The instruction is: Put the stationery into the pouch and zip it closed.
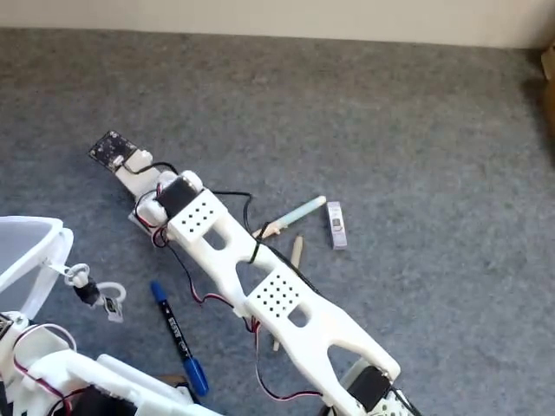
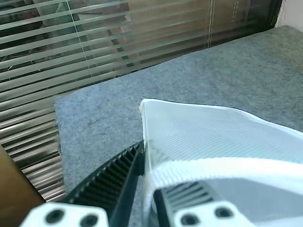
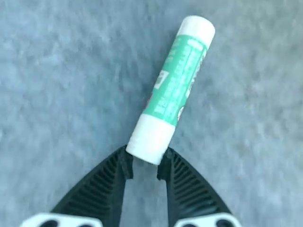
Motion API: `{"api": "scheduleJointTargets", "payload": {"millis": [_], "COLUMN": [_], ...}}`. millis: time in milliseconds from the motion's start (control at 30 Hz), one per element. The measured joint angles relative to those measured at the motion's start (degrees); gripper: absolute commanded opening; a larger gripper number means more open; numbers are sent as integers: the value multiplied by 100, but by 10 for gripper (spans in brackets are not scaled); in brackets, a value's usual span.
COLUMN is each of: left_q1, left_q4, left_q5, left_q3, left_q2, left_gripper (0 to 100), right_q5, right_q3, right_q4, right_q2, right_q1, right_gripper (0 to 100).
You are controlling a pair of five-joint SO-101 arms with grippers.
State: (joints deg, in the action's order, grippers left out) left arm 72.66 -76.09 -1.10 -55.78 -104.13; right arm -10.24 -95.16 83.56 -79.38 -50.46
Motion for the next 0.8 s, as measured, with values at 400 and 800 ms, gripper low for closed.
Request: {"api": "scheduleJointTargets", "payload": {"millis": [400, 800], "left_q1": [-123, -1231], "left_q4": [0, -18], "left_q5": [0, 0], "left_q3": [0, 264], "left_q2": [0, 0], "left_gripper": [7, 7], "right_q5": [0, -273], "right_q3": [0, 9], "right_q4": [1635, 1653], "right_q2": [738, 1160], "right_q1": [633, 1204], "right_gripper": [5, 5]}}
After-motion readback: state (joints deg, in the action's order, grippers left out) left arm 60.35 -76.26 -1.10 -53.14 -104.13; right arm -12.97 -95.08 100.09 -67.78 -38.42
